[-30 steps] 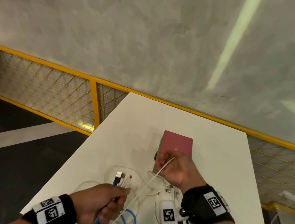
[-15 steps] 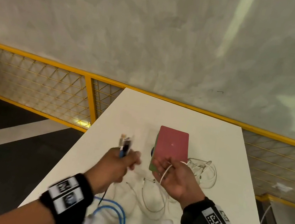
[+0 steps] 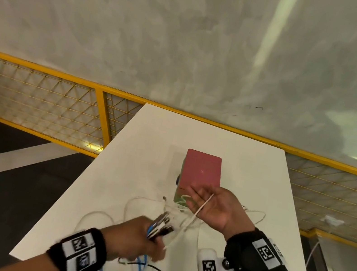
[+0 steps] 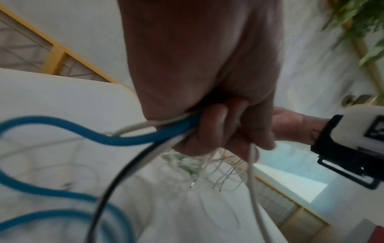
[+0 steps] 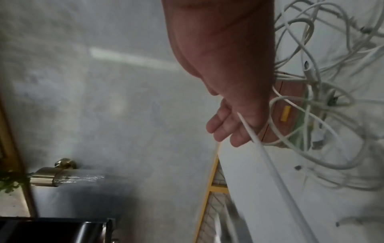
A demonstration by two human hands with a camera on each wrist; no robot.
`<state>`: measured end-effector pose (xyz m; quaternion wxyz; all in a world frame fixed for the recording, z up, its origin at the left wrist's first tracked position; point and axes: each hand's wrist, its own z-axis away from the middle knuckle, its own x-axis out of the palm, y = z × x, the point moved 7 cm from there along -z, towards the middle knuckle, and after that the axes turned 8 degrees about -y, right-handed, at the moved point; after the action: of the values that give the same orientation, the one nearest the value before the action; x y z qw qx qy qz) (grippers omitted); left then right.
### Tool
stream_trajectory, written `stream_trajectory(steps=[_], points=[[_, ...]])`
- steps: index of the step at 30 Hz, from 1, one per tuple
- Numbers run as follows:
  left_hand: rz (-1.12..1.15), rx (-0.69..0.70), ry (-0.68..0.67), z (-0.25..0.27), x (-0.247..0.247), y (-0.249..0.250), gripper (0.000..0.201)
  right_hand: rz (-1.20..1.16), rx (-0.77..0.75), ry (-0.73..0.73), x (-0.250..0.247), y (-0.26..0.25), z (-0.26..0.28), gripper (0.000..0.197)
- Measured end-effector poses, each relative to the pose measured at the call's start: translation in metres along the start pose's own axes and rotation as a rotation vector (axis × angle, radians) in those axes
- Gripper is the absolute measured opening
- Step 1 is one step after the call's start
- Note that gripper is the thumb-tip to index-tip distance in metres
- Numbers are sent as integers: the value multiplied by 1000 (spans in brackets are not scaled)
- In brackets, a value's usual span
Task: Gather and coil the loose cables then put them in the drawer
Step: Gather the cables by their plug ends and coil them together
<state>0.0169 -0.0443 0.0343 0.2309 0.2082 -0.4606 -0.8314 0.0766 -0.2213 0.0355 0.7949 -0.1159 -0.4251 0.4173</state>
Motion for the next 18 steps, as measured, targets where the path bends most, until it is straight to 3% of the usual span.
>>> stream_trajectory(steps=[3,5,7,10,11,12,14,18], points=[[-252,-173,-215,26,2,-42,10,-13,-24,58,-17,-4,-6,25],[-271,-236,-234,42,-3,-52,15,-50,-44,106,-30,-7,-9,30],[-134,-142,-70,43,-15,-37,18,-71,-52,123,-35,-5,-7,33],[176,87,486,32,-56,-3,24,-54,-30,78,-28,10,-2,31],[211,149,591,23,-64,8,27,-33,-19,59,-22,16,0,31],[218,211,634,14,-64,24,29,-2,-13,37,-15,21,3,30],[146,282,576,-9,-52,53,23,56,-16,-28,3,30,9,28],[-59,281,466,-39,-23,71,12,49,-18,-137,26,35,18,30]])
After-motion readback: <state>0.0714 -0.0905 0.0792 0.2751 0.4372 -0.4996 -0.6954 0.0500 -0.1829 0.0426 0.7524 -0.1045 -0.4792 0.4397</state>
